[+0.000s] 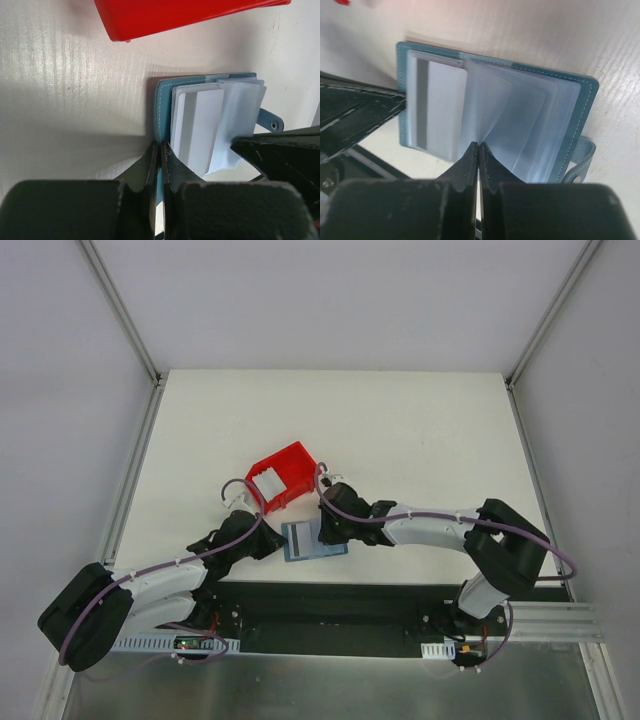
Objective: Put the credit cards into the card holder
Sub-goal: Turn over the card slot in the card holder.
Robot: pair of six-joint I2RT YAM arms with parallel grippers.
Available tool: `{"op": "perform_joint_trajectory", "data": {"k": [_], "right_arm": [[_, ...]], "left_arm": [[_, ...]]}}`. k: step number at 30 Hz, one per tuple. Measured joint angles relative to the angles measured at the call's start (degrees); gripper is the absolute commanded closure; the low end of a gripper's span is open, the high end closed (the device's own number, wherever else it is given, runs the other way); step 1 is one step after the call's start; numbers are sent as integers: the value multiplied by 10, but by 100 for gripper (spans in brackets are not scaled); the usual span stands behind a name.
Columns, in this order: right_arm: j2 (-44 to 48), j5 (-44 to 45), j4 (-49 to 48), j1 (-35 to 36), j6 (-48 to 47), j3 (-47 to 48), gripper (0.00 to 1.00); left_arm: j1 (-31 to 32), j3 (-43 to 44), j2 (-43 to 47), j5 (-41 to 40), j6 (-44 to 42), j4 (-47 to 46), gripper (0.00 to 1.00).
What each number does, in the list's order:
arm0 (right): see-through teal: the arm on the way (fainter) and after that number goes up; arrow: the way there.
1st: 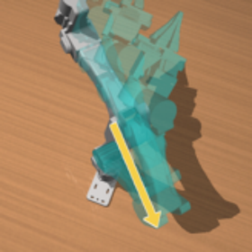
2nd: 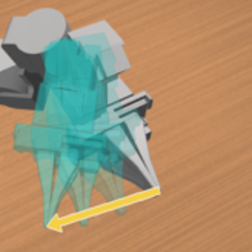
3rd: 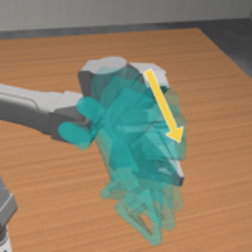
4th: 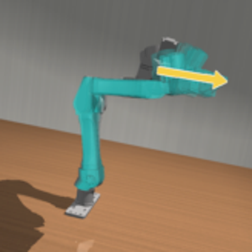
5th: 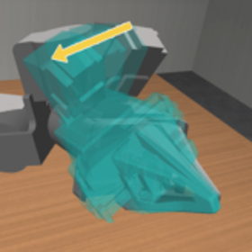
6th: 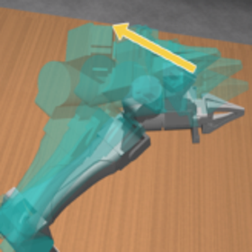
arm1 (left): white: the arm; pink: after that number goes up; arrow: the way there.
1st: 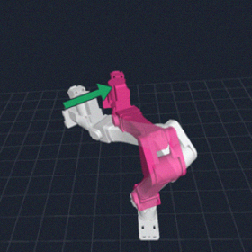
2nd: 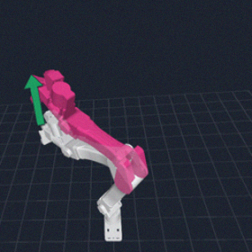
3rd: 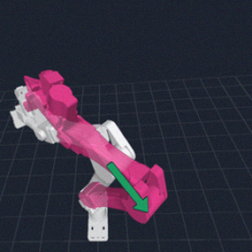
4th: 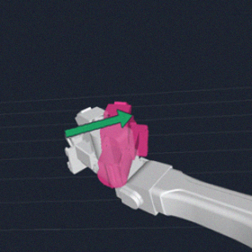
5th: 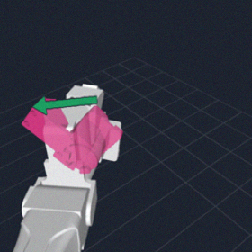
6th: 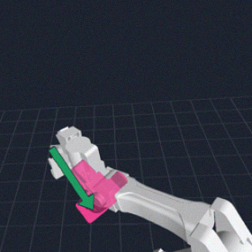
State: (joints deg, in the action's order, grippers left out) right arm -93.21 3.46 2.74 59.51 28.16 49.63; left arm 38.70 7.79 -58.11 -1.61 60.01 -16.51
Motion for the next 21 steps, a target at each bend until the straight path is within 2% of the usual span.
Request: {"op": "perform_joint_trajectory", "data": {"k": [13, 18, 21], "right_arm": [[64, 25, 21, 7, -30, 9, 99], [55, 7, 33, 8, -34, 29, 99], [19, -16, 29, 15, -34, 64, 93]], "left_arm": [[0, 0, 0, 0, 0, -1, 100], [0, 0, -2, 0, 0, -3, 100], [0, 1, -8, 0, 0, -9, 100]]}}
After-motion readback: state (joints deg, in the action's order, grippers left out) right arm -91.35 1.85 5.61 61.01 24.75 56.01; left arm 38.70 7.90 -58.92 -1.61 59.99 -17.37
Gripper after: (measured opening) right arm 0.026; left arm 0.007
